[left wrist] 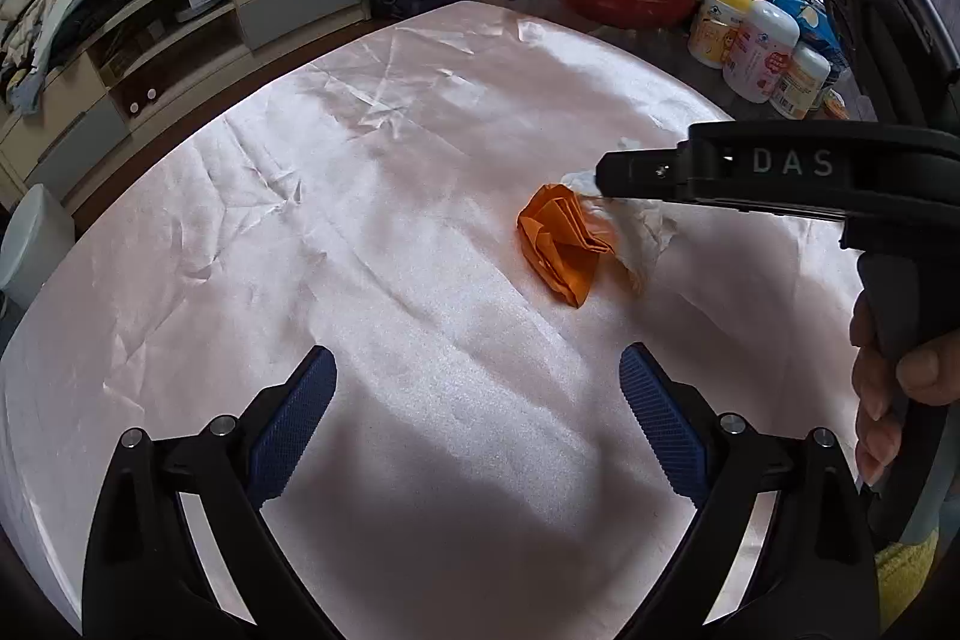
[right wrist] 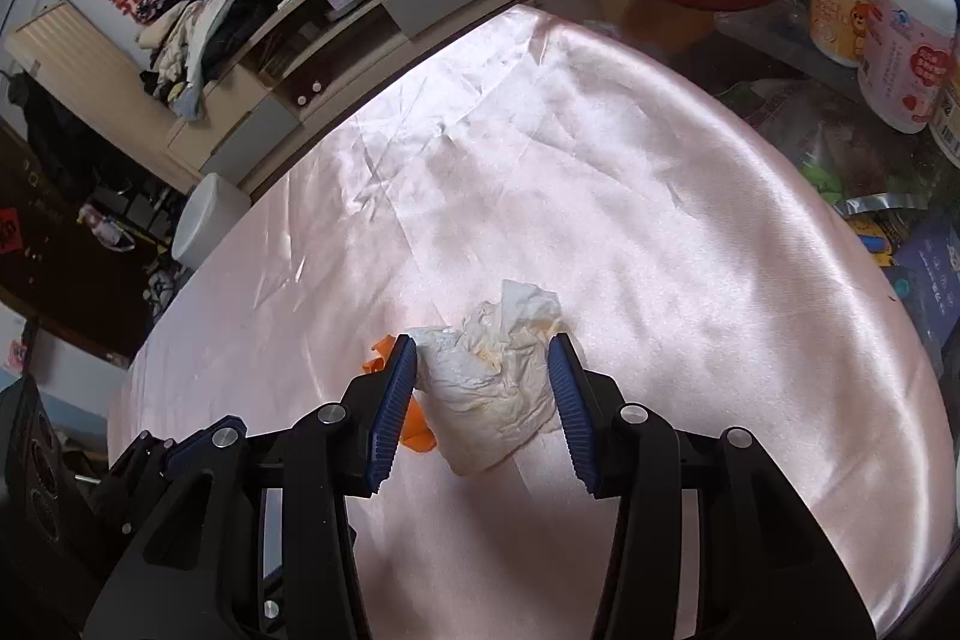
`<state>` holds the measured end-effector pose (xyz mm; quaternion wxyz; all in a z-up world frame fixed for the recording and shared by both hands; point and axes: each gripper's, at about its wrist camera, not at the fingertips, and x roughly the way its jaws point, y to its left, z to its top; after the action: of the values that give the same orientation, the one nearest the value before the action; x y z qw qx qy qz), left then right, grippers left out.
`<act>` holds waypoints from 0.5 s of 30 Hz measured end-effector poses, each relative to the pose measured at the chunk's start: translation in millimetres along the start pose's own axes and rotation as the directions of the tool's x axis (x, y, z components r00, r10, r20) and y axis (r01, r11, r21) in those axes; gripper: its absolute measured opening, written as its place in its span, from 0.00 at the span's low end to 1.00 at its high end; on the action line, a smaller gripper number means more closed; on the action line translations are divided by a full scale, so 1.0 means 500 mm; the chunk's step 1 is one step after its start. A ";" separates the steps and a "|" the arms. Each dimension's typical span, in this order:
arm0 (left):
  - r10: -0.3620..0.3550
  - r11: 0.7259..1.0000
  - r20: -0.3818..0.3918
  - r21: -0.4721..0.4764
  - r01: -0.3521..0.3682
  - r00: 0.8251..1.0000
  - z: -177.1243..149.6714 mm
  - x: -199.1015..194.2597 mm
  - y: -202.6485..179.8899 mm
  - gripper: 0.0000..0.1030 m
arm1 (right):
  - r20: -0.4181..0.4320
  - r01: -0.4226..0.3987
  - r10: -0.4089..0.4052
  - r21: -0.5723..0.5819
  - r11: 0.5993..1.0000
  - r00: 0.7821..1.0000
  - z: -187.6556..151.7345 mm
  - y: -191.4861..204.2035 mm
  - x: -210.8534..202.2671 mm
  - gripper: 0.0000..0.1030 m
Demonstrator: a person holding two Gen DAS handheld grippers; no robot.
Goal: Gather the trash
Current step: 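Grasp the white tissue with the right tool while the left tool grasps the orange cloth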
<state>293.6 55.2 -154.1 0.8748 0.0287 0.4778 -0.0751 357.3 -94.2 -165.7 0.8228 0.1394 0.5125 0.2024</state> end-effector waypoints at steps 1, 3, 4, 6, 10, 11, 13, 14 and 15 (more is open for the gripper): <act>-0.003 1.000 -0.002 -0.001 0.003 1.000 0.002 0.005 -0.001 0.87 | -0.007 0.002 -0.002 -0.006 1.000 1.000 0.002 0.001 0.009 0.36; -0.011 1.000 -0.006 -0.004 0.011 1.000 0.007 0.014 -0.004 0.87 | -0.019 0.029 -0.029 -0.025 0.999 0.999 0.001 0.003 0.021 0.13; -0.015 1.000 -0.007 -0.005 0.015 1.000 0.010 0.019 -0.007 0.87 | -0.018 0.036 -0.036 -0.026 0.999 0.999 0.003 0.000 0.021 0.07; -0.022 1.000 -0.007 -0.005 0.022 1.000 0.018 0.028 -0.015 0.87 | 0.000 0.042 -0.042 -0.024 0.999 0.999 0.003 -0.011 0.008 0.06; -0.037 0.999 0.003 -0.008 0.037 0.999 0.042 0.043 -0.029 0.87 | 0.054 0.080 -0.078 -0.032 0.996 0.995 0.006 -0.042 -0.043 0.06; -0.036 0.999 0.006 -0.009 0.036 0.999 0.049 0.048 -0.034 0.87 | 0.063 0.094 -0.092 -0.034 0.995 0.994 0.005 -0.052 -0.055 0.06; -0.038 0.999 0.008 -0.013 0.038 0.999 0.062 0.060 -0.040 0.84 | 0.077 0.118 -0.114 -0.039 0.992 0.990 0.001 -0.069 -0.075 0.06; -0.041 0.999 0.007 -0.017 0.041 0.999 0.068 0.065 -0.042 0.82 | 0.080 0.123 -0.120 -0.039 0.992 0.990 0.002 -0.077 -0.081 0.06; -0.040 0.999 0.005 -0.018 0.040 0.999 0.074 0.072 -0.044 0.80 | 0.082 0.128 -0.125 -0.039 0.991 0.989 -0.001 -0.084 -0.089 0.06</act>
<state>339.9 25.2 -163.9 0.8743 0.0108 0.4771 -0.0883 347.2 -152.3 -149.2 0.8566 0.0963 0.4824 0.1555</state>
